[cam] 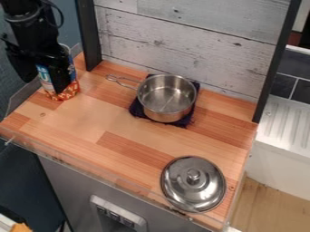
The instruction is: Move the silver pot to the left bottom side of the table
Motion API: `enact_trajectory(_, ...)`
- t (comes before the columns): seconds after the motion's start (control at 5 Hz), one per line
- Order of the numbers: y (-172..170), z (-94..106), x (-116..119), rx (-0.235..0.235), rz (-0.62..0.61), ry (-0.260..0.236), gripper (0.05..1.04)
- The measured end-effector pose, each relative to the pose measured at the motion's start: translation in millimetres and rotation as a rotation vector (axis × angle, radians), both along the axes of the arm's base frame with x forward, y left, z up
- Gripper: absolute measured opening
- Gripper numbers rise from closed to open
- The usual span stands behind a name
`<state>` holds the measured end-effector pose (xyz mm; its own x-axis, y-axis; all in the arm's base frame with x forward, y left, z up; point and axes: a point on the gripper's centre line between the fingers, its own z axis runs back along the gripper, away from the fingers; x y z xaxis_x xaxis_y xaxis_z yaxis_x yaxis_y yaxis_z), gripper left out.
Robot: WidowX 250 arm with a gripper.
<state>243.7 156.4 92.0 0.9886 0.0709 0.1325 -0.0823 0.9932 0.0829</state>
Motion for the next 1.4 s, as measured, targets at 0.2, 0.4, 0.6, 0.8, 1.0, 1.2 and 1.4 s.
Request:
enact_trajectory(0.2,-2,-8.1,-1,-0.016,0.006,0.023,1.001)
enact_trajectory(0.4,-28,-10.9,16,-0.014,-0.043,0.007,1.001)
enact_trajectory(0.6,-49,-12.8,28,-0.030,-0.049,-0.008,1.001)
enact_trajectory(0.8,-70,-24.1,40,-0.050,-0.021,0.002,1.001)
enact_trajectory(1.0,-87,-43.6,60,-0.045,0.047,0.019,1.001)
enact_trajectory(1.2,-96,-57.6,70,-0.040,0.105,0.025,1.001)
enact_trajectory(1.4,-106,-63.0,83,-0.045,0.113,0.005,1.001)
